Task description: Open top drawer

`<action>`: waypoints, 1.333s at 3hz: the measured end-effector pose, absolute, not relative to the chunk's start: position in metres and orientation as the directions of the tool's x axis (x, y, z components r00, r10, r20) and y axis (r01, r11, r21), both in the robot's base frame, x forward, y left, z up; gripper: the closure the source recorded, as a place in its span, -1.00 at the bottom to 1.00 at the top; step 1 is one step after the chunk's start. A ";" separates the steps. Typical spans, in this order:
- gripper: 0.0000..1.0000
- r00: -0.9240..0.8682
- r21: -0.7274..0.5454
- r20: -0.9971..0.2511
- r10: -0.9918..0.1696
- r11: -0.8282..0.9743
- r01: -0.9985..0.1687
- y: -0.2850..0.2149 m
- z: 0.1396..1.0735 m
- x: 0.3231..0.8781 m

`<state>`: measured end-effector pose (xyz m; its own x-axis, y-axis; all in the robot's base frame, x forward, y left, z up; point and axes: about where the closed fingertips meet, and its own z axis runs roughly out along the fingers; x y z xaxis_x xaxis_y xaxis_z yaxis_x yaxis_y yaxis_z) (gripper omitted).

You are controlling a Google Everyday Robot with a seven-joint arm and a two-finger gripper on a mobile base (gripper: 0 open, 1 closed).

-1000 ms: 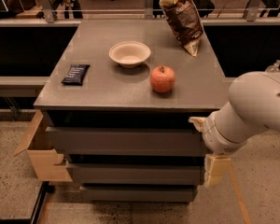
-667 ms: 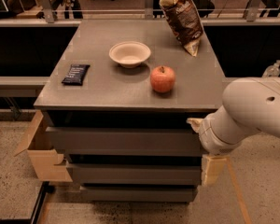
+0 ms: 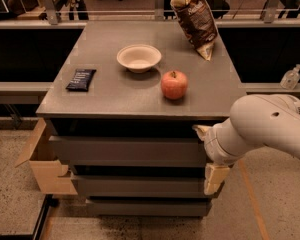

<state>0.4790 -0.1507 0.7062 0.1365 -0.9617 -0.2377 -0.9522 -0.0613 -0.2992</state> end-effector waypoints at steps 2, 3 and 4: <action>-1.00 0.131 -0.301 -0.211 -0.969 -0.063 -0.951 -0.134 0.685 0.499; -1.00 0.123 -0.297 -0.187 -0.975 -0.064 -0.953 -0.131 0.678 0.507; -1.00 0.109 -0.284 -0.166 -0.980 -0.058 -0.957 -0.132 0.669 0.514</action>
Offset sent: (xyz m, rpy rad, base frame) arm 0.0301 0.0226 -0.0325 -0.0491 -0.0024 -0.0172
